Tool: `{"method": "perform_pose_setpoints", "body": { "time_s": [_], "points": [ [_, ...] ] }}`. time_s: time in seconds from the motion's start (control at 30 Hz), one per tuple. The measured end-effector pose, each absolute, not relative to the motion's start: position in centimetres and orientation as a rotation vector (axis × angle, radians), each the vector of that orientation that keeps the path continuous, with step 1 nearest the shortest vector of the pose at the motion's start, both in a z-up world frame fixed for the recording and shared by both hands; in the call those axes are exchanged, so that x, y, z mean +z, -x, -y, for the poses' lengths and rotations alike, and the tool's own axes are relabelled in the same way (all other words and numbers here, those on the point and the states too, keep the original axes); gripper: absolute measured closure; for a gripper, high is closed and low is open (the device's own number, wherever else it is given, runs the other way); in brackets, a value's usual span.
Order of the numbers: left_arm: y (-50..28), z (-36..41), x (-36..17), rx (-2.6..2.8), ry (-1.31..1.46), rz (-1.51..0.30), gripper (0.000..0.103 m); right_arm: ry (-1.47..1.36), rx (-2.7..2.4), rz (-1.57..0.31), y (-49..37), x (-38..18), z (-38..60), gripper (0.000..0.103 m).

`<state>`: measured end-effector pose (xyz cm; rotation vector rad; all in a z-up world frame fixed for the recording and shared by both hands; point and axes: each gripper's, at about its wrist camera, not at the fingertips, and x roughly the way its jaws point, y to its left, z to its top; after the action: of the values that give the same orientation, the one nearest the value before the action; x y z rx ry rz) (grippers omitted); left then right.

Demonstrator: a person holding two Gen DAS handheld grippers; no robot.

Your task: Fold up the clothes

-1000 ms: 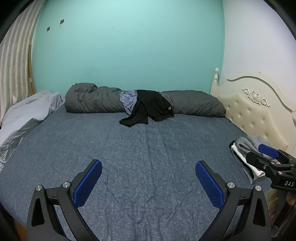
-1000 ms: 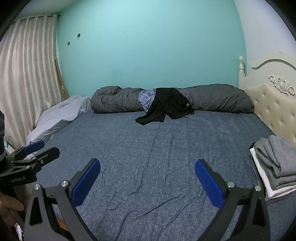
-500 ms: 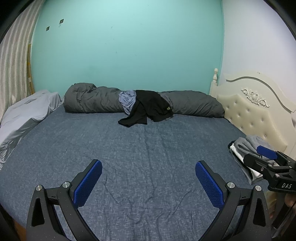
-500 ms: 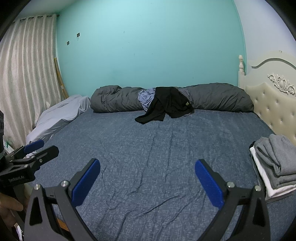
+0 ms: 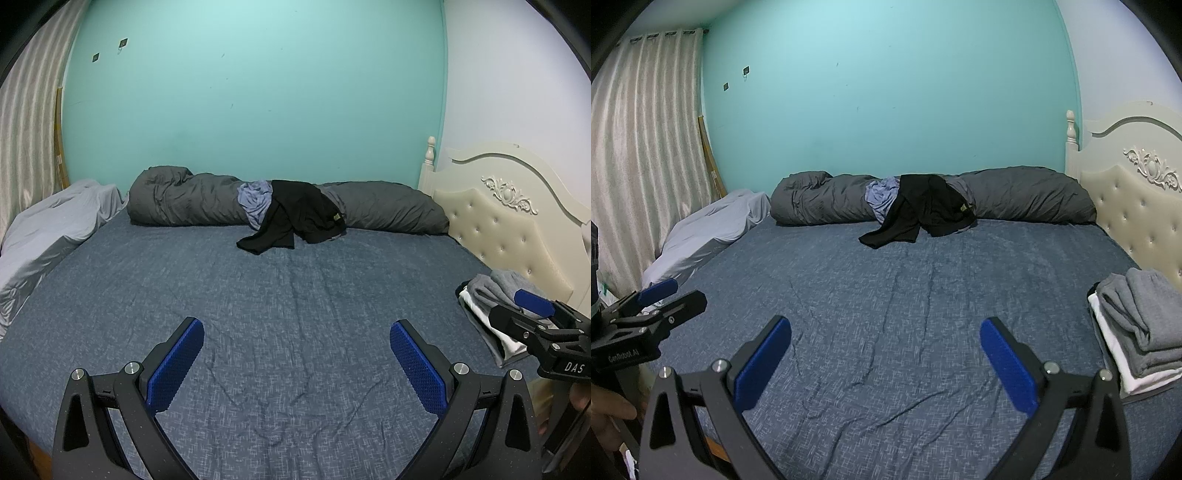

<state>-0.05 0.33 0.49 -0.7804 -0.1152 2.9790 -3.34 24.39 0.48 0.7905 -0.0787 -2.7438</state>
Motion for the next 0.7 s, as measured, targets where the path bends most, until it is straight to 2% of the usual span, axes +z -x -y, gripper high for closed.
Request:
{"method": "perform_pose_setpoints", "body": {
  "time_s": [0.7],
  "points": [
    [2.9,-0.1,-0.7,3.038,0.769,0.088,0.0,-0.844,-2.751,0.102,5.8,-1.7,-25.3,0.0]
  ]
}}
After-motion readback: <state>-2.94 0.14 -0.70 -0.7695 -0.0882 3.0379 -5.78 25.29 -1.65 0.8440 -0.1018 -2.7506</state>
